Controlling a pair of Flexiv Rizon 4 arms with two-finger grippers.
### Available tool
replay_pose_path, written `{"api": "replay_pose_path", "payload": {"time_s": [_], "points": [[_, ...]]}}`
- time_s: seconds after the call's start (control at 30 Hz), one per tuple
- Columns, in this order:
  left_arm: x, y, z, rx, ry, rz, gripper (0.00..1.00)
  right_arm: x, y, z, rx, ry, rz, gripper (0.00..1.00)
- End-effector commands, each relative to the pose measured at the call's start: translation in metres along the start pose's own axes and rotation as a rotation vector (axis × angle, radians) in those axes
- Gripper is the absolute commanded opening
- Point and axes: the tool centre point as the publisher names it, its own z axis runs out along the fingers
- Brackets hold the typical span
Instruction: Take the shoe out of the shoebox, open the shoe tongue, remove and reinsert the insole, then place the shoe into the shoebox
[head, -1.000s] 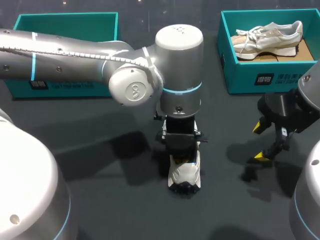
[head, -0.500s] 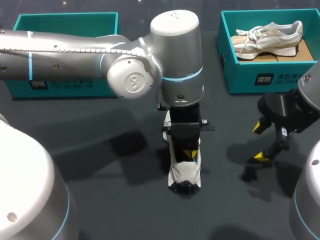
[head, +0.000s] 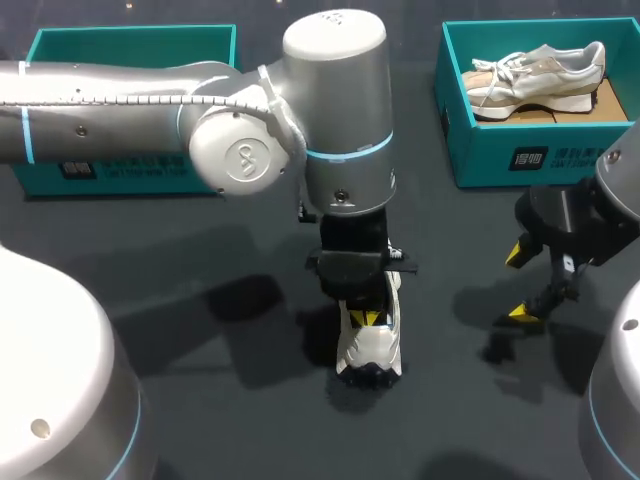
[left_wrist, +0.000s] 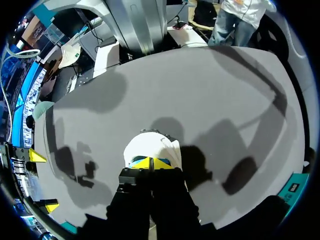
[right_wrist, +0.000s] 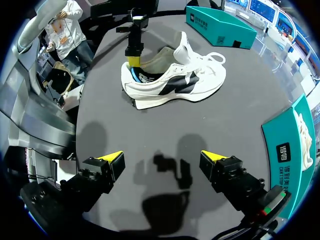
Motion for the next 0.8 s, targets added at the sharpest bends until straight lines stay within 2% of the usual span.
{"api": "replay_pose_path", "payload": {"time_s": [0.03,0.3,0.47,0.53,0.63,0.8], "points": [[-0.006,0.006,0.019,-0.003,0.020,-0.011,0.00,0.002,-0.001,0.000,0.001,-0.003,0.000,1.00],[0.001,0.015,0.045,0.000,0.045,-0.021,0.00,0.002,-0.001,0.000,0.001,-0.003,0.000,1.00],[0.005,0.027,0.059,-0.048,0.063,-0.045,0.00,0.002,-0.001,0.000,0.001,-0.003,0.000,1.00],[0.005,0.032,0.055,-0.049,0.060,-0.050,0.00,0.002,-0.001,0.000,0.001,-0.003,0.000,1.00],[0.004,0.034,0.036,-0.066,0.030,-0.040,0.00,0.002,-0.001,0.000,0.001,-0.003,0.000,1.00],[0.000,0.026,0.008,-0.097,0.033,0.004,0.00,0.002,-0.001,0.000,0.001,-0.003,0.000,1.00]]}}
